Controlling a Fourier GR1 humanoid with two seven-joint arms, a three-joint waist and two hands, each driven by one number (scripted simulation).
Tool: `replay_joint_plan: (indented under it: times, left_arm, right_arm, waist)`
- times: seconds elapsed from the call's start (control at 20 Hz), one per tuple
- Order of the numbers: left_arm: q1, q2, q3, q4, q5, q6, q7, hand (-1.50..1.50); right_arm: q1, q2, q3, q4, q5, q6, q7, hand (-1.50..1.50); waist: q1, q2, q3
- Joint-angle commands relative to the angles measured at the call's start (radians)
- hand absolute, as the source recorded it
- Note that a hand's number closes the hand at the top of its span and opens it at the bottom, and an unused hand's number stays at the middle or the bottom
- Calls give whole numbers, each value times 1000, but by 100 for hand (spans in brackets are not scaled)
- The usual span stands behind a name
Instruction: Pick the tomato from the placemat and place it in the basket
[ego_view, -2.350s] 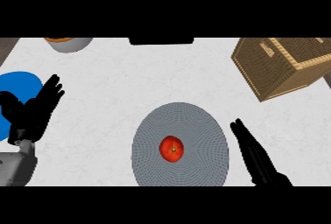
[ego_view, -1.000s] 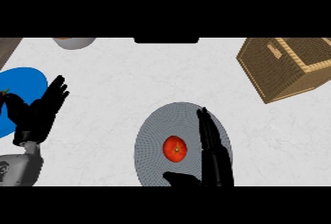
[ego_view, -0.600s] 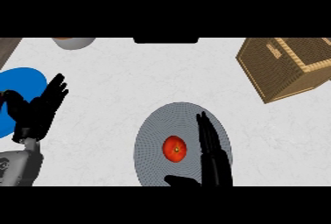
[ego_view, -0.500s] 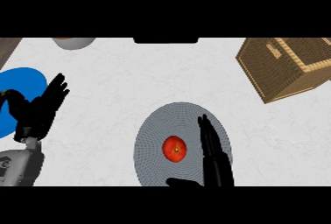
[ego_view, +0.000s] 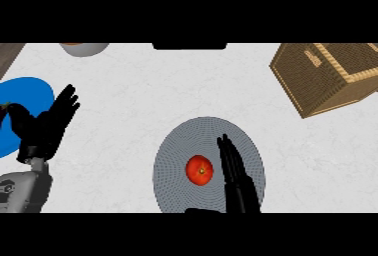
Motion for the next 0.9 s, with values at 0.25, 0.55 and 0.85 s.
replay_joint_plan:
  times: [0.25,0.55,0.85]
  left_arm:
    - [-8,28,53,-72,24,-45,78,0]
    - [34,-24,34,-83,-17,-23,38,0]
    - [16,-61,13,-63,-44,3,51,0]
  right_arm:
    - [-78,21,11,180,30,-84,56,-150]
    - [-189,21,51,236,77,-75,187,150]
    - [-189,21,91,252,135,-54,205,150]
  waist:
    - [5,0,0]
    - [6,0,0]
    - [4,0,0]
